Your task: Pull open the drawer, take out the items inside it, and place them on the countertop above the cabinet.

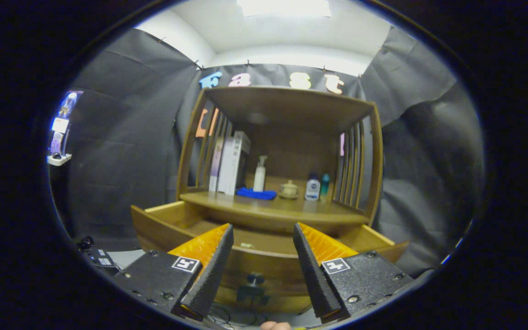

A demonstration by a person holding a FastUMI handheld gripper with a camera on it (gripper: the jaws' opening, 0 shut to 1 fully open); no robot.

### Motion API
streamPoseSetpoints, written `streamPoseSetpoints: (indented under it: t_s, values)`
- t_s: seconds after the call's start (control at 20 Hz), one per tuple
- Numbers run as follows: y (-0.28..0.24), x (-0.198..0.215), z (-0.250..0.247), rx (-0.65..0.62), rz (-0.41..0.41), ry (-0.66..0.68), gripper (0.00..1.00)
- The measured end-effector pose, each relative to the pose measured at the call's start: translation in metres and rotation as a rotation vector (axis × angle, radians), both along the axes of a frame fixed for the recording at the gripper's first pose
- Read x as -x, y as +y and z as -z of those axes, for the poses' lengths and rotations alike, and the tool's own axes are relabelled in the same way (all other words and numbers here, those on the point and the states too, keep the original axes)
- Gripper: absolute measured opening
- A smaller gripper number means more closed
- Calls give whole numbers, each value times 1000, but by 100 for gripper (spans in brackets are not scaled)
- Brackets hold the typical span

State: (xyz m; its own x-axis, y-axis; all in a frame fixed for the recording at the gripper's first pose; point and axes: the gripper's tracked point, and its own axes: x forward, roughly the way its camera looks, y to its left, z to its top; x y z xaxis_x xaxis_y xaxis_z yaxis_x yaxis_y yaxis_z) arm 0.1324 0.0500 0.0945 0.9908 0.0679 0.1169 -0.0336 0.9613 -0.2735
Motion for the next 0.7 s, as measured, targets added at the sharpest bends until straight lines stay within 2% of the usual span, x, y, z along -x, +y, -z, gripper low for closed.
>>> streamPoseSetpoints:
  t_s: [0.2,0.4,0.55,0.7]
  values:
    - [15,-26,-23,6,-1,108,83]
    - [30,-60,-23,2,7,269,83]
    - [33,-92,-5,-84,26,431,83]
    - [24,-119,29,-61,72,622,83]
